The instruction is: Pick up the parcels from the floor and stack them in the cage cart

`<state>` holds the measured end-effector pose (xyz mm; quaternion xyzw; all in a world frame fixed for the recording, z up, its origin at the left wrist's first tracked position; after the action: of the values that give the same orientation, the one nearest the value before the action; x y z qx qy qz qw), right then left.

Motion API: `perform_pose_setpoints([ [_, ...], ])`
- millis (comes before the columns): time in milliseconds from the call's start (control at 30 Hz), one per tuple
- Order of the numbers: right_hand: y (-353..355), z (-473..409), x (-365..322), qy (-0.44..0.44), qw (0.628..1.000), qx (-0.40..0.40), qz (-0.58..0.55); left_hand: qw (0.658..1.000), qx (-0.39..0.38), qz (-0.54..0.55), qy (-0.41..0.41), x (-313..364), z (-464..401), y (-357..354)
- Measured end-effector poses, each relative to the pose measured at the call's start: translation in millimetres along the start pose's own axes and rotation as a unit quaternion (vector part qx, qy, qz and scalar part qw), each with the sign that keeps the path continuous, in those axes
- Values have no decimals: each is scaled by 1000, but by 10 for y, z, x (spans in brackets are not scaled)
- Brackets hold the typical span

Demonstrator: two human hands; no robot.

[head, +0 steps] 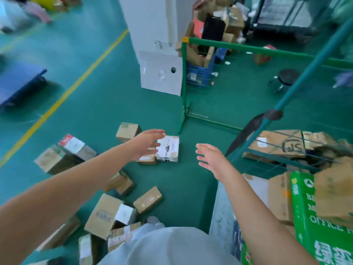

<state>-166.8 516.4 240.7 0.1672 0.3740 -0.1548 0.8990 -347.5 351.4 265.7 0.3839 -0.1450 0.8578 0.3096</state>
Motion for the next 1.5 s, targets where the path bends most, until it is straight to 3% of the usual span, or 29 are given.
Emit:
perform_pose_setpoints([
  [300,-1710,-750,-1138,38,992,-85,91,991,113,67,-10,132,-36,2198],
  [567,-2879,-1334,-1587,24,972,-174,159,975,181,124,21,-55,-114,3290],
  [833,-2983,-2192,-1817,-15,951,-224,212,949,229,202,77,-250,-671,3388],
  [1000,-2604,-2929,-2076,-46,936,-251,244,930,265,225,118,-28,-1291,3202],
  [1133,-2275,-3672,-2160,-59,933,-239,263,936,240,215,143,208,-1890,2959],
  [1300,-2113,-4561,-1936,-94,921,-228,301,940,233,196,156,266,-2735,2890],
  [1500,-2334,-5084,-1424,-132,899,-249,336,924,250,213,195,-221,-3210,3044],
])
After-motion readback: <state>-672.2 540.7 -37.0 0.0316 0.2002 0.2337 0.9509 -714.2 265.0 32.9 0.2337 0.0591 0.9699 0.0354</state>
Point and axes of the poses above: each hand's wrist, its own z-axis away from the middle knuckle, its own y-axis out of the back of the hand, x = y × z, the point moved 10 cm from there along -z, towards the middle knuckle, and after that the axes turned 12 degrees about z, right-handed, at the moved point
